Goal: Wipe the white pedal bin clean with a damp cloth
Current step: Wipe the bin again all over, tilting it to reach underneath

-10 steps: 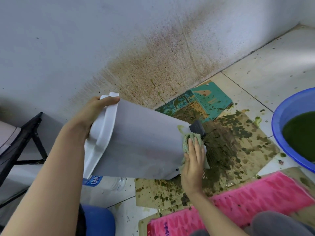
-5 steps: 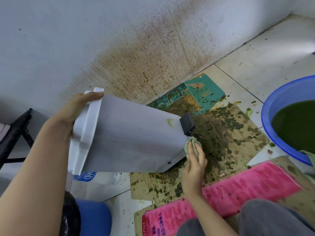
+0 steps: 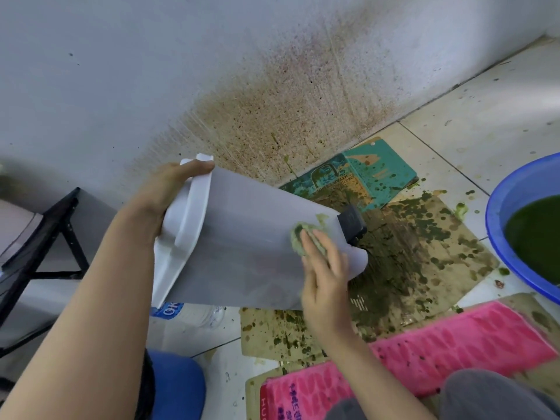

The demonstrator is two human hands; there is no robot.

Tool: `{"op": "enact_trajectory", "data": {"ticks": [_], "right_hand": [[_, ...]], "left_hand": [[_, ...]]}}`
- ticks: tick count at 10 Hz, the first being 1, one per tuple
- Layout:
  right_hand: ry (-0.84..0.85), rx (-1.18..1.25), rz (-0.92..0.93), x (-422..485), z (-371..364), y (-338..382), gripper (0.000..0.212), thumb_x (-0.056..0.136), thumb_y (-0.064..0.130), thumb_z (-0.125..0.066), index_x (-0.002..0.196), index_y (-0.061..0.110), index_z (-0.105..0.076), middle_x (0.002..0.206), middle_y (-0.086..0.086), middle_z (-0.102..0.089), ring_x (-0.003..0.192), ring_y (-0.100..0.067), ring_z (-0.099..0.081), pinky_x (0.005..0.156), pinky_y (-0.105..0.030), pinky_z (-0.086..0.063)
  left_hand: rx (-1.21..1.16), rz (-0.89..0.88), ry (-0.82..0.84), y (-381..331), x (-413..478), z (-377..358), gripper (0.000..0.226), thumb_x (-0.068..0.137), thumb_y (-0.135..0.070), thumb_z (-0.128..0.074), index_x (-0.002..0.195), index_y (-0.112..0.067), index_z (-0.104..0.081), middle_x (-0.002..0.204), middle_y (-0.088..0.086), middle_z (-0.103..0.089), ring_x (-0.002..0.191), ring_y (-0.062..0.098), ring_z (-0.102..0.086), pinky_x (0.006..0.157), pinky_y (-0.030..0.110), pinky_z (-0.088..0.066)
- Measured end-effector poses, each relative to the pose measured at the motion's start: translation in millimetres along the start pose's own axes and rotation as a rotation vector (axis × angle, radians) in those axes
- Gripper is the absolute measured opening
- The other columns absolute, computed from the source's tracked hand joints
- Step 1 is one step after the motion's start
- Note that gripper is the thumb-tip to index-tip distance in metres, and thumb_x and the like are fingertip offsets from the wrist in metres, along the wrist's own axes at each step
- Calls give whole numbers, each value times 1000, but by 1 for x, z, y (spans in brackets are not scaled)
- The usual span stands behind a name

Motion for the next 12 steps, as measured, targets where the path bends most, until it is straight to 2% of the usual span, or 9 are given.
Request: {"op": "enact_trajectory", "data": {"ticks": [1,3,4,6,8,9,10,11,12], "right_hand": [[167,-153,64,26,-20,21,53,90,-10,-53,138,13,-56,135,-4,-53,102,-29,-47,86,-40,-49],[200,-224,-172,29,-3,2,52,93,-11,-50,138,15,-56,136,-3,-54,106,-29,-44,88,-45,-48],[234,-189,-4,21,-10,29,54,88,-13,-53,135,13,-58,130,-2,-56,97,-29,-47,76,-44,-52],[196,-261,-131,36,-3,7,56,90,-15,-49,137,15,-57,134,-2,-57,98,-30,-45,83,-47,-49],[222,-240,62,30,-9,16,56,86,-16,-54,133,14,-61,126,-1,-60,88,-29,-47,71,-43,-50],[194,-174,-152,36,-1,-8,45,93,-9,-51,131,13,-62,129,-2,-60,101,-28,-46,88,-46,-47],[203,-65,-182,52,-2,-2,36,97,-3,-51,128,10,-64,128,-2,-60,112,-25,-44,100,-38,-40],[316,155,15,78,-22,42,36,99,6,-50,134,8,-59,136,-4,-56,125,-20,-44,107,-12,-29],[472,264,49,99,-43,64,45,105,27,-36,148,15,-41,154,3,-38,144,-7,-27,117,-15,-13]], "left_hand": [[-16,25,13,-4,-2,-4,68,66,-52,-78,120,-12,-67,108,17,-72,85,30,-69,79,40,-51],[5,61,-10,-2,1,-6,81,63,-56,-80,129,-14,-61,112,15,-71,88,33,-70,79,43,-53],[22,27,-3,-7,2,-8,65,64,-55,-79,115,-15,-69,99,13,-74,74,28,-72,71,37,-54],[27,21,-18,-4,3,-8,76,65,-55,-79,127,-13,-63,99,10,-73,75,28,-71,71,37,-53],[25,17,-19,-2,7,-5,80,62,-56,-79,126,-10,-63,94,10,-72,71,27,-70,67,36,-54],[26,32,-19,-1,3,-5,88,61,-59,-80,131,-11,-57,113,18,-67,83,33,-68,76,46,-53],[40,9,-51,-4,0,-12,76,65,-59,-79,125,-19,-58,108,10,-70,82,28,-71,70,39,-56],[65,-20,-80,-8,0,-21,65,71,-60,-77,121,-24,-55,106,3,-68,83,21,-69,66,32,-51],[88,-35,-65,-9,-2,-22,63,79,-62,-70,125,-23,-52,110,2,-64,88,21,-66,68,32,-47]]}}
Point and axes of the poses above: each hand's wrist, its own x-axis towards the middle knuckle, its own z-axis out of the back of the hand, y = z × x, the point moved 3 cm from there along x, towards the middle knuckle
